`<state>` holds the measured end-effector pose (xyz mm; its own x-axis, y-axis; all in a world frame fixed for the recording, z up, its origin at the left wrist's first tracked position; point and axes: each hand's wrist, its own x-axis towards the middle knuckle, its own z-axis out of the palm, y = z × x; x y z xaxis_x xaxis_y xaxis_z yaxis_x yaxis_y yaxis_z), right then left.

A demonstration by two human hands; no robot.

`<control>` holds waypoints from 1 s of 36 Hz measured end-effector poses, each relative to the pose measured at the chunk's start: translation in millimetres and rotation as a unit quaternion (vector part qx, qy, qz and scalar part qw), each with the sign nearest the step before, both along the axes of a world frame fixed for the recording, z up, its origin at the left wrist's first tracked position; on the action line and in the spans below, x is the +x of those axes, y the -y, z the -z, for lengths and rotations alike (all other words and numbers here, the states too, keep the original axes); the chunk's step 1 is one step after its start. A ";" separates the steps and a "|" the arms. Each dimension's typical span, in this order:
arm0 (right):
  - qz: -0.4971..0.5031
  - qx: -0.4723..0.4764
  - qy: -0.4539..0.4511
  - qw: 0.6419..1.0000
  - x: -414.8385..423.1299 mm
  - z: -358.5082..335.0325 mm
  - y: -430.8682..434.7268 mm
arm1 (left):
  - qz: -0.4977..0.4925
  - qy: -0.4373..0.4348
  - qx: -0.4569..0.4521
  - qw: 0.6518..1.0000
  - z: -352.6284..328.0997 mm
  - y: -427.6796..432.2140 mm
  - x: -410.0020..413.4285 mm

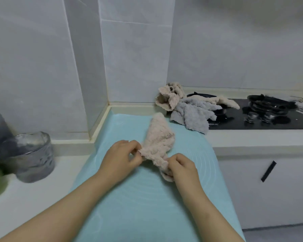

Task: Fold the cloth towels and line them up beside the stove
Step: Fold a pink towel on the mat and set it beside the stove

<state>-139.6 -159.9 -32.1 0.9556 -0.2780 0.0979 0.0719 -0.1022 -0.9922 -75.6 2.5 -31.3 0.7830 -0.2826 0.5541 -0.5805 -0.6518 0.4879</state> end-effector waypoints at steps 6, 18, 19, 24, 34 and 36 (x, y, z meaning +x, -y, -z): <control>-0.014 -0.127 0.037 0.991 -55.1 -4.2 -20.3 | 0.003 0.016 0.004 1.000 0.2 -38.3 -55.1; -0.045 -0.179 -0.011 0.983 -93.9 -18.9 -33.7 | 0.131 -0.220 -0.019 0.967 -17.4 -70.8 -111.1; -0.018 -0.167 -0.007 0.986 -88.4 -19.9 -30.3 | 0.109 -0.218 -0.040 0.969 -19.6 -70.0 -103.9; 0.093 -0.290 -0.080 0.949 -45.4 -15.5 -9.5 | -0.057 -0.191 -0.060 0.978 -18.2 -60.1 -44.6; 0.015 -0.486 -0.141 0.863 23.1 -1.1 -31.7 | -0.036 -0.268 0.042 0.962 -1.5 -8.1 20.7; 0.004 -0.502 -0.130 0.855 32.5 1.2 -37.0 | -0.036 -0.241 0.050 0.969 0.8 -4.8 26.8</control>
